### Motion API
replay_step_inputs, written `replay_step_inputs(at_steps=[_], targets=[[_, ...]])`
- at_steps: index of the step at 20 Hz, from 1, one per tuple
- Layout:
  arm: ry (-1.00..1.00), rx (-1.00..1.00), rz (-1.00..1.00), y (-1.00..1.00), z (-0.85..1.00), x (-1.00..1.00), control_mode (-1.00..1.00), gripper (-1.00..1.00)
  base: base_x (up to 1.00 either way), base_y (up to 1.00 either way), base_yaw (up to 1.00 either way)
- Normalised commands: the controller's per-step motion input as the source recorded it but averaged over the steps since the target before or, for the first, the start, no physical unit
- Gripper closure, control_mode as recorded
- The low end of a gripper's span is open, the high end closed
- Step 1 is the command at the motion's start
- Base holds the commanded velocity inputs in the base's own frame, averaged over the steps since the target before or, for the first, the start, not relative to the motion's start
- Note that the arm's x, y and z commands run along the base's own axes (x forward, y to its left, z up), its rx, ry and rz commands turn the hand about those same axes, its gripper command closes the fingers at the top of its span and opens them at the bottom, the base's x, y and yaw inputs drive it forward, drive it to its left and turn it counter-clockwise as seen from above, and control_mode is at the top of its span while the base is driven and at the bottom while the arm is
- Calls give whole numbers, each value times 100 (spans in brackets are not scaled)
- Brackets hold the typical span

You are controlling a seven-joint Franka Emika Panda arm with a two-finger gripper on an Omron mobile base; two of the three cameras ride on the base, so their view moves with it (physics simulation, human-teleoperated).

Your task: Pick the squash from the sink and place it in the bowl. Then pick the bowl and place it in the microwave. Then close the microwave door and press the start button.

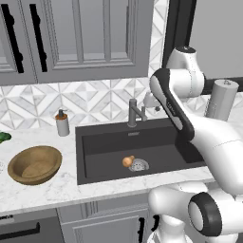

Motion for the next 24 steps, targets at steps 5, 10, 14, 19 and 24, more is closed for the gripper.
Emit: replay_step_inputs(at_steps=[5, 10, 14, 19, 24], targets=[[-3, 0, 0, 0, -3, -42, -100, -100, 0, 0, 0], [2, -1, 0, 0, -42, -91, -100, -100, 0, 0, 0], [10, 0, 0, 15, -53, -47, -100, -100, 0, 0, 0], [12, 0, -6, 44, -65, 21, -100, -100, 0, 0, 0], [5, 0, -4, 27, -45, 33, -100, -100, 0, 0, 0]])
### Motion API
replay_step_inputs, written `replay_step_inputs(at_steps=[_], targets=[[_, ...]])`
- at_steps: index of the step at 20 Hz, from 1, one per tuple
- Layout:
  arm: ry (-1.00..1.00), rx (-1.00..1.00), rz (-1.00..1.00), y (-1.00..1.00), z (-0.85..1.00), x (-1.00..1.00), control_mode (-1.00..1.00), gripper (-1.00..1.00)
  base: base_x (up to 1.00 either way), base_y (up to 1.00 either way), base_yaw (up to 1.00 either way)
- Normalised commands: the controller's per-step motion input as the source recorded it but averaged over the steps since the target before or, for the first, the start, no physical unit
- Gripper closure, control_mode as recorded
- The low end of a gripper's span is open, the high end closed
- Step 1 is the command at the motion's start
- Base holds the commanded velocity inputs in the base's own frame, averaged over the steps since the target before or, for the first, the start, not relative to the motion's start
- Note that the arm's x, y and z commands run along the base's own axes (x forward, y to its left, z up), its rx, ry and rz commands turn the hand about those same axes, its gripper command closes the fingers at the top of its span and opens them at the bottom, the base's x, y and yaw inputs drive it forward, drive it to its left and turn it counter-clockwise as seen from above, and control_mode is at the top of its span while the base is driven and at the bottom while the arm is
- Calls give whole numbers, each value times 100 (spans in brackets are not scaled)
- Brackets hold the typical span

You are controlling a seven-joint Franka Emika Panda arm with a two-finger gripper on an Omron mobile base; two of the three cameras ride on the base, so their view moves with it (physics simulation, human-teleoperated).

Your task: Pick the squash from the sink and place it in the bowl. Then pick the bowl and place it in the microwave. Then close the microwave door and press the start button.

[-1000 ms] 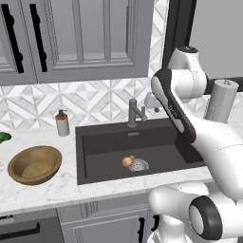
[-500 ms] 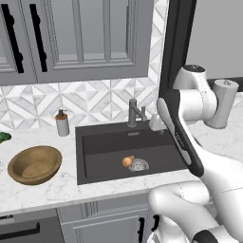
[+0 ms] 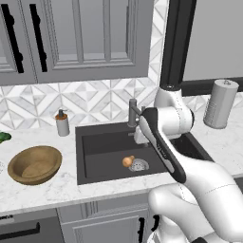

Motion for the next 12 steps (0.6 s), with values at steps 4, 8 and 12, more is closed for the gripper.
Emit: replay_step_inputs(at_steps=[4, 8, 12], targets=[[3, 1, 0, 5, -46, 35, -100, -100, 0, 0, 0], [0, 0, 0, 0, -37, 26, -100, -100, 0, 0, 0], [0, 0, 0, 15, -47, 50, -100, -100, 0, 0, 0]])
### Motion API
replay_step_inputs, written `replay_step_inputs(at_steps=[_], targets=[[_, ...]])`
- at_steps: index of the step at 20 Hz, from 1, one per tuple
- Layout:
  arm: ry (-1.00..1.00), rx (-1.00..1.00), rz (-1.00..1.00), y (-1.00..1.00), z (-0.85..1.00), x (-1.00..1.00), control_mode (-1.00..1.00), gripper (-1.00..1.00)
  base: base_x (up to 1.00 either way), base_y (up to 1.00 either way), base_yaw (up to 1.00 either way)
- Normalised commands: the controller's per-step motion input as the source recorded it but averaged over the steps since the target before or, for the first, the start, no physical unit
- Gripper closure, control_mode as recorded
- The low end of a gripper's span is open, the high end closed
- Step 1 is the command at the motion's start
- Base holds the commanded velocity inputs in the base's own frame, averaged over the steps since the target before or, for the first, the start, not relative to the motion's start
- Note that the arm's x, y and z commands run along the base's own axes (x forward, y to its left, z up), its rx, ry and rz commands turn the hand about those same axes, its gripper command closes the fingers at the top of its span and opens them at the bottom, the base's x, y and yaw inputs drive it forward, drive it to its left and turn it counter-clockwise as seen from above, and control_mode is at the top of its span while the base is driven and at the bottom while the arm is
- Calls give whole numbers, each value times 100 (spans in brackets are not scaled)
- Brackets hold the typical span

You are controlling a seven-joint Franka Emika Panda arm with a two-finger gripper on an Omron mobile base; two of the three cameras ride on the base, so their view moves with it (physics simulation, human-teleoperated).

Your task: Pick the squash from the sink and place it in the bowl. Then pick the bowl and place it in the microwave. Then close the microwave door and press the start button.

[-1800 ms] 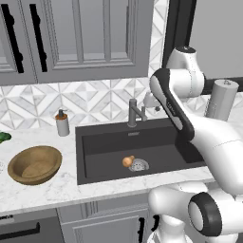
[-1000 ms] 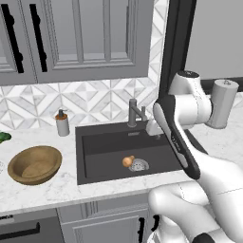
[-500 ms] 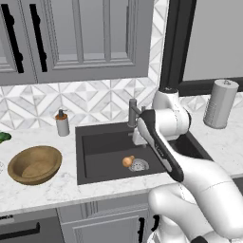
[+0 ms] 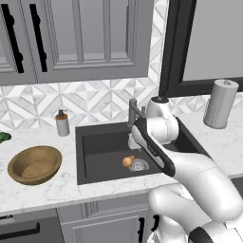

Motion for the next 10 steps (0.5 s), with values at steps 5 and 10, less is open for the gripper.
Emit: replay_step_inputs(at_steps=[5, 10], targets=[[0, 0, 0, 8, -40, 50, -100, -100, 0, 0, 0], [-5, -3, 0, 8, -42, 42, -100, -100, 0, 0, 0]])
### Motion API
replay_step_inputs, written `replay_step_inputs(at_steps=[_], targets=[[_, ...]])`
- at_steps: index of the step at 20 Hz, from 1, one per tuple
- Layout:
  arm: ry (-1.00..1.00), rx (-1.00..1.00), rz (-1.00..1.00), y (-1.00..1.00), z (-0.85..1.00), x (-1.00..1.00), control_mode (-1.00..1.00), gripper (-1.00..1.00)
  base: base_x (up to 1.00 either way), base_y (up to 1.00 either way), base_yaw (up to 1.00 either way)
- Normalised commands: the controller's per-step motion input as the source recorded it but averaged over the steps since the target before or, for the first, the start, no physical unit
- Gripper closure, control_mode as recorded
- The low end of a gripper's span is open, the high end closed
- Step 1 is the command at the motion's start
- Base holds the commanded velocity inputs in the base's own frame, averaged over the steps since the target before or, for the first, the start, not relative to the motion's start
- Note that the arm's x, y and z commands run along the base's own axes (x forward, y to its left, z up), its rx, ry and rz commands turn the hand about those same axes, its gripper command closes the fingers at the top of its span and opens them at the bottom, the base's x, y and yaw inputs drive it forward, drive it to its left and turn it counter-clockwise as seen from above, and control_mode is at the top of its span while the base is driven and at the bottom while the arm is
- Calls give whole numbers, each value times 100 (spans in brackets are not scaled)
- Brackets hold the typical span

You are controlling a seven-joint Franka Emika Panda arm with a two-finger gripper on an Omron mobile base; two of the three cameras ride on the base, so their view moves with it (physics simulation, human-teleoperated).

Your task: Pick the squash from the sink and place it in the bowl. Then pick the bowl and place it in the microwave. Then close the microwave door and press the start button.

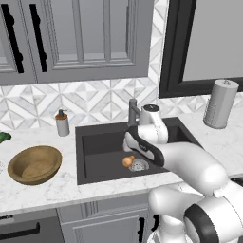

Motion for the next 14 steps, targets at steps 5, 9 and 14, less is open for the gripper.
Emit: replay_step_inputs(at_steps=[5, 9, 14], targets=[[0, -3, -1, 9, -39, 48, -100, -100, 0, 0, 0], [4, 0, -2, 3, -32, 39, -100, -100, 0, 0, 0], [1, 0, 0, 0, -30, 50, -100, -100, 0, 0, 0]])
